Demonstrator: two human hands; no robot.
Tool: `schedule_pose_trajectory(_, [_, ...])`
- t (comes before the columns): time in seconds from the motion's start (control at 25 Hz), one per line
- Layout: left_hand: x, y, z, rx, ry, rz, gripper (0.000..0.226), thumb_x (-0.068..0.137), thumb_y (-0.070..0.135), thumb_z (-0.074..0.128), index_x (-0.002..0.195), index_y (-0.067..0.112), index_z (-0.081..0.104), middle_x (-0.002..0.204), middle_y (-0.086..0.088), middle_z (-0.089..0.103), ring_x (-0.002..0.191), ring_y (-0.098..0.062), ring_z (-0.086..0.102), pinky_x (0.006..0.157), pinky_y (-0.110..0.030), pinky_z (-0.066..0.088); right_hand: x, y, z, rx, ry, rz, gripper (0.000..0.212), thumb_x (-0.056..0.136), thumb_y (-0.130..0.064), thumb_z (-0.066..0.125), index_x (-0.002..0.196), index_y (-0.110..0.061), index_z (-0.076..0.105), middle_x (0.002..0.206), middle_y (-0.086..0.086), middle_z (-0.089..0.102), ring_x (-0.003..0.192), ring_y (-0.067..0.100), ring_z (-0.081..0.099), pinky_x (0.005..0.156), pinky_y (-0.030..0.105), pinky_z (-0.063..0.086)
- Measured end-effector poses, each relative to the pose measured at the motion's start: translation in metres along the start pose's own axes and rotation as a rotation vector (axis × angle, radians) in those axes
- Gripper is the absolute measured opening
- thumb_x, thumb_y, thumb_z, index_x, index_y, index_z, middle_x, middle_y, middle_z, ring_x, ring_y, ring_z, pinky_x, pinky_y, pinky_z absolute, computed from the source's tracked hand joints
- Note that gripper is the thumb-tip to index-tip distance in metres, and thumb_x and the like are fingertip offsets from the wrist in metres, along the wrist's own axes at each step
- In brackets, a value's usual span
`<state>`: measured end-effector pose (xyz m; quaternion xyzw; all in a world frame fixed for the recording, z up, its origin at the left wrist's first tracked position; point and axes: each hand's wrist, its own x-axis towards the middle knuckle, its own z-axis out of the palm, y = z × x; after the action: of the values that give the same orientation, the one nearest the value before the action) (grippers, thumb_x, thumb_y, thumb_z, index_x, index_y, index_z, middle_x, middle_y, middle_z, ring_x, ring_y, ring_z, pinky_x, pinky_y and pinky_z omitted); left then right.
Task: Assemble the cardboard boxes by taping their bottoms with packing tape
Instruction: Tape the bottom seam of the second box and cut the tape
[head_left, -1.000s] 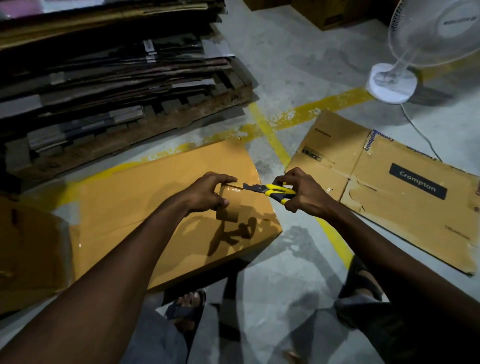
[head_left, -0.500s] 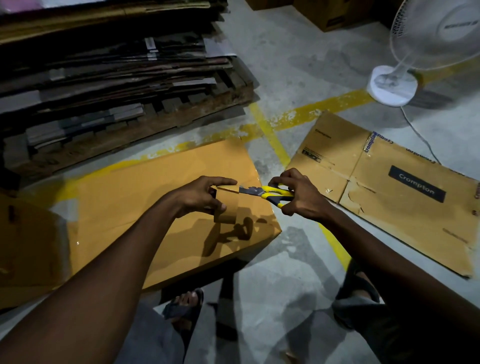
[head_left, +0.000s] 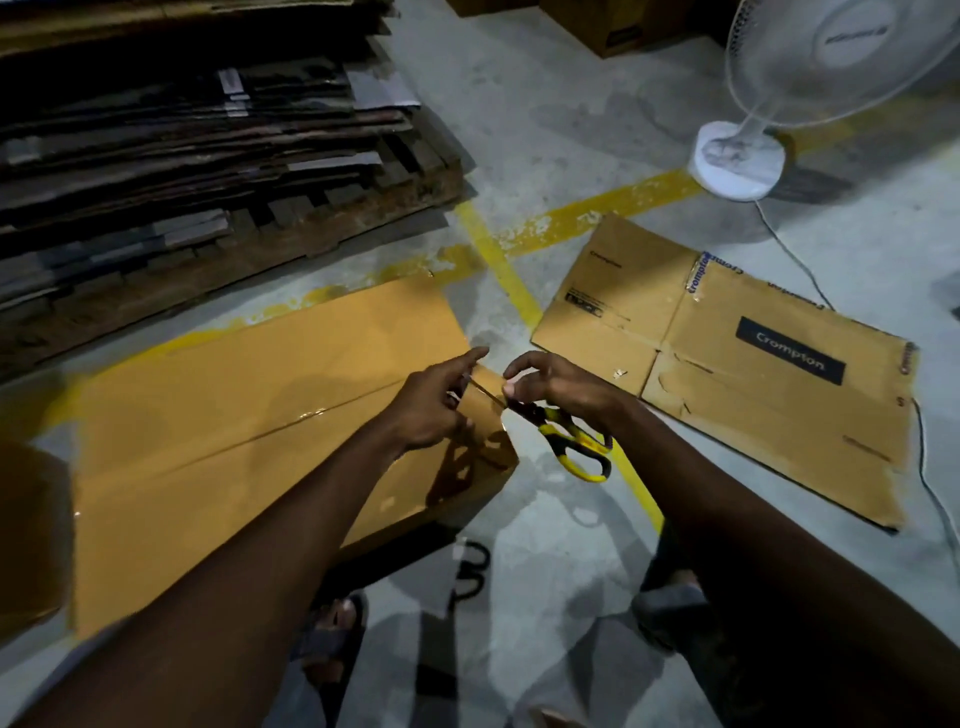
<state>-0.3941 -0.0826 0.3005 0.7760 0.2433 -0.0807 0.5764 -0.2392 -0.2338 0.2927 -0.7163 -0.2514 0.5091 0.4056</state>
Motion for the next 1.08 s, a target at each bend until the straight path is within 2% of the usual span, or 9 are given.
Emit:
schedule_pose_trajectory(0.12, [0.019, -0.003, 0.048, 0.069, 0.045, 0.062, 0.092, 0.077, -0.009, 0.068, 0.149, 0.032, 0.030, 0.126, -0.012, 0.058, 0.105, -0.027, 0.059, 0.081, -0.038, 0.052, -0.005, 0.029, -0.022, 0.049, 0.025, 0.080, 0.043, 0.087, -0.002, 0.070, 0.123, -0.013, 0.048, 0.072, 0.008, 0.062, 0.056, 0.013, 0.054, 0.053, 0.025, 0.041])
schedule_pose_trajectory(0.2, [0.033, -0.007, 0.078, 0.141, 0.217, 0.079, 0.083, 0.081, -0.003, 0.066, 0.150, 0.028, 0.031, 0.127, -0.011, 0.061, 0.115, -0.027, 0.057, 0.087, -0.029, 0.047, -0.001, 0.059, -0.041, 0.107, 0.113, 0.138, 0.042, 0.086, 0.001, 0.069, 0.121, -0.012, 0.051, 0.071, 0.010, 0.060, 0.054, 0.015, 0.052, 0.048, 0.023, 0.039])
schedule_pose_trajectory(0.28, [0.053, -0.011, 0.109, 0.222, 0.336, 0.010, 0.079, 0.084, 0.001, 0.060, 0.151, 0.027, 0.027, 0.137, -0.008, 0.053, 0.126, -0.029, 0.049, 0.102, -0.039, 0.041, 0.010, 0.097, -0.061, 0.158, 0.225, 0.172, 0.043, 0.084, 0.009, 0.068, 0.118, -0.010, 0.050, 0.062, 0.014, 0.052, 0.049, 0.020, 0.044, 0.045, 0.023, 0.034])
schedule_pose_trajectory(0.36, [0.068, -0.019, 0.128, 0.418, 0.321, -0.084, 0.078, 0.086, 0.008, 0.057, 0.151, 0.029, 0.021, 0.149, -0.006, 0.036, 0.139, -0.028, 0.032, 0.113, -0.054, 0.024, 0.031, 0.138, -0.073, 0.176, 0.309, 0.201, 0.045, 0.083, 0.014, 0.067, 0.116, -0.008, 0.046, 0.050, 0.009, 0.049, 0.039, 0.018, 0.039, 0.040, 0.020, 0.031])
schedule_pose_trajectory(0.44, [0.081, -0.035, 0.133, 0.629, 0.308, -0.100, 0.076, 0.087, 0.017, 0.057, 0.151, 0.029, 0.018, 0.155, -0.006, 0.024, 0.145, -0.028, 0.016, 0.115, -0.058, 0.010, 0.055, 0.182, -0.078, 0.147, 0.379, 0.232, 0.045, 0.082, 0.014, 0.068, 0.115, -0.007, 0.046, 0.043, 0.000, 0.052, 0.034, 0.011, 0.040, 0.038, 0.017, 0.031])
schedule_pose_trajectory(0.6, [0.099, -0.074, 0.110, 0.833, 0.404, -0.046, 0.069, 0.093, 0.029, 0.050, 0.152, 0.023, 0.015, 0.159, -0.013, 0.011, 0.148, -0.034, 0.003, 0.115, -0.061, 0.004, 0.096, 0.255, -0.078, 0.079, 0.494, 0.246, 0.043, 0.082, 0.004, 0.072, 0.114, -0.015, 0.051, 0.057, 0.002, 0.060, 0.040, 0.007, 0.047, 0.053, 0.028, 0.037])
schedule_pose_trajectory(0.72, [0.108, -0.100, 0.088, 0.882, 0.426, 0.034, 0.061, 0.095, 0.033, 0.040, 0.151, 0.020, 0.020, 0.160, -0.012, 0.012, 0.148, -0.034, 0.004, 0.115, -0.061, 0.006, 0.113, 0.284, -0.073, 0.079, 0.526, 0.229, 0.044, 0.082, -0.005, 0.072, 0.116, -0.025, 0.052, 0.067, 0.004, 0.060, 0.054, 0.016, 0.053, 0.059, 0.033, 0.040])
schedule_pose_trajectory(0.96, [0.108, -0.115, 0.085, 0.949, 0.399, 0.078, 0.063, 0.094, 0.045, 0.017, 0.153, 0.023, 0.014, 0.162, -0.009, 0.004, 0.149, -0.031, -0.003, 0.116, -0.056, -0.001, 0.117, 0.293, -0.083, 0.180, 0.613, 0.292, 0.065, 0.053, -0.029, 0.071, 0.117, -0.033, 0.063, 0.078, 0.005, 0.066, 0.058, 0.018, 0.053, 0.060, 0.035, 0.040])
schedule_pose_trajectory(1.08, [0.104, -0.116, 0.077, 0.942, 0.355, 0.088, 0.063, 0.095, 0.045, 0.016, 0.154, 0.024, 0.010, 0.162, -0.007, 0.000, 0.149, -0.030, -0.005, 0.117, -0.055, -0.002, 0.109, 0.279, -0.077, 0.108, 0.618, 0.322, 0.057, 0.070, -0.024, 0.070, 0.126, -0.029, 0.059, 0.084, 0.007, 0.071, 0.063, 0.021, 0.061, 0.060, 0.034, 0.046])
